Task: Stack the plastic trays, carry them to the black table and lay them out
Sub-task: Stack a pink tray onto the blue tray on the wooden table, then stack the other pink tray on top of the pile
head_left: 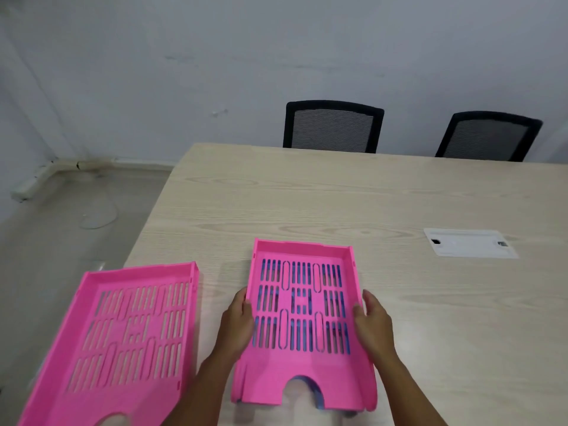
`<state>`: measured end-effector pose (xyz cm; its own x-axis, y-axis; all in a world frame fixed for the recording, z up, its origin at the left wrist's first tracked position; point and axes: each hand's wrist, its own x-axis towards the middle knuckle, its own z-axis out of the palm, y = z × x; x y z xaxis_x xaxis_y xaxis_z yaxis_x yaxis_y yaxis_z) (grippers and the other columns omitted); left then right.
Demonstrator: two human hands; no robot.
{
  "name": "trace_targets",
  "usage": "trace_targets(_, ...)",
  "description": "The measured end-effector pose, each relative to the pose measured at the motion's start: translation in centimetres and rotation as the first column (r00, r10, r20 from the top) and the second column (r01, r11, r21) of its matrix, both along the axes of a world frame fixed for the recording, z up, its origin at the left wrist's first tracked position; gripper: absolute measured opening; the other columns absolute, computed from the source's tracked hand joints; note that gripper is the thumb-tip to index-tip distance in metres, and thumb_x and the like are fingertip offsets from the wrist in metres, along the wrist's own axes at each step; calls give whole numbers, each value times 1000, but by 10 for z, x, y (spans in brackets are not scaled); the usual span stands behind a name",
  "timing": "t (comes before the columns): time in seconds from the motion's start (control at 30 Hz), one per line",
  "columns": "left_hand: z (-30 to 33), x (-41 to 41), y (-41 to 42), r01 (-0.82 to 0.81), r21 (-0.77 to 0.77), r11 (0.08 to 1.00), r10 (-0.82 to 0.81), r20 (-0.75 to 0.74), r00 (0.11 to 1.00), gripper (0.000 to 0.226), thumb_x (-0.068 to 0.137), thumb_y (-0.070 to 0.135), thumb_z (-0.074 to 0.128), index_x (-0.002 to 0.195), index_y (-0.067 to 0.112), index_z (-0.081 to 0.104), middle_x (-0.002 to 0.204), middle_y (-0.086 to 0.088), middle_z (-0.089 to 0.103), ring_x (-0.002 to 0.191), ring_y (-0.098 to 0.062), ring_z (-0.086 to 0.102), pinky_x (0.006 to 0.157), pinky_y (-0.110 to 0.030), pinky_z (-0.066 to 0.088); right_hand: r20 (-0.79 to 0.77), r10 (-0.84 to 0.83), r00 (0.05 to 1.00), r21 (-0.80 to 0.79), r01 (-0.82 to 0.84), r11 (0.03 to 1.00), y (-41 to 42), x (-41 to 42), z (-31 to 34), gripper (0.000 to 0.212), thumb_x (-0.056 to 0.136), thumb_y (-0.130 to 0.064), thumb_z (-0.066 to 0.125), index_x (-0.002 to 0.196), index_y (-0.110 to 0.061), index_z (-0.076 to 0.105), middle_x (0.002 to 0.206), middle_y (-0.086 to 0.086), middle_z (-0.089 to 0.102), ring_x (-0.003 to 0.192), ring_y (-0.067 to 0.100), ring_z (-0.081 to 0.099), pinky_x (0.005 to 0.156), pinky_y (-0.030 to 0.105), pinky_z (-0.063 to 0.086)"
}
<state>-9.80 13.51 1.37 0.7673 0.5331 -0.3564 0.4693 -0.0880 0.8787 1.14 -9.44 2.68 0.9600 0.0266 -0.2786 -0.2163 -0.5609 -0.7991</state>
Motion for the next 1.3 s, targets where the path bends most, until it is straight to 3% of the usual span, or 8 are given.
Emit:
trace_targets(0.17,-2,-14,25,-64,17,998,64,20,998,46,105,15,42,151,12,41,155,-6,46,143,-22,43,116,-33,32,199,-90,976,20,87,996,31,-2,15,43,99,-8,51,142,-5,56,138,16,63,126,32,59,107,35,41)
trace_targets(0.37,-2,-52,76,-242,102,965,234,87,968,41,101,11,50,142,6,53,146,-12,56,138,-25,50,115,-36,37,223,125,967,65,-143,988,112,-23,6,40,98,-8,57,137,-5,60,140,14,62,131,27,57,115,42,41)
trace_targets(0.6,11,-138,156,-434,236,869,426,87,901,43,100,12,53,143,9,52,148,-11,54,138,-27,49,111,-34,34,137,420,897,124,-436,891,224,-89,-6,41,97,-10,58,137,-6,60,139,11,63,131,24,58,113,33,40)
trace_targets(0.73,7,-179,192,-524,325,787,557,-9,831,47,97,10,56,143,8,51,149,-18,52,133,-35,53,108,-39,40,-3,553,833,106,-550,829,254,-123,-24,53,99,-17,56,150,-8,45,151,8,52,140,24,48,115,30,34)
trace_targets(0.83,-5,-209,217,-483,297,823,546,-183,817,58,96,14,56,151,4,38,158,-23,37,139,-40,45,112,-43,36,-142,607,782,63,-605,794,265,-147,-39,46,100,-19,54,145,-9,50,144,5,59,129,25,57,105,29,42)
trace_targets(0.97,-21,-229,223,-418,188,889,458,-328,826,49,94,20,57,141,6,52,135,-22,63,121,-37,61,99,-41,47,-207,614,762,60,-617,785,262,-166,-57,30,103,-21,50,130,-14,58,117,-1,70,97,17,66,81,22,53)
trace_targets(1.1,-21,-230,225,-403,177,898,438,-271,857,30,93,14,59,121,7,66,112,-18,72,100,-32,67,80,-34,47,-145,555,819,29,-557,830,265,-167,-56,30,102,-15,45,128,-10,60,112,5,71,98,24,68,90,40,57)
trace_targets(1.3,3,-204,224,-369,143,918,385,-112,916,22,96,10,58,116,10,66,100,-9,69,94,-28,66,74,-32,45,55,446,893,102,-450,887,266,-138,-15,39,100,-4,42,133,-12,60,108,-6,65,98,13,60,89,27,49)
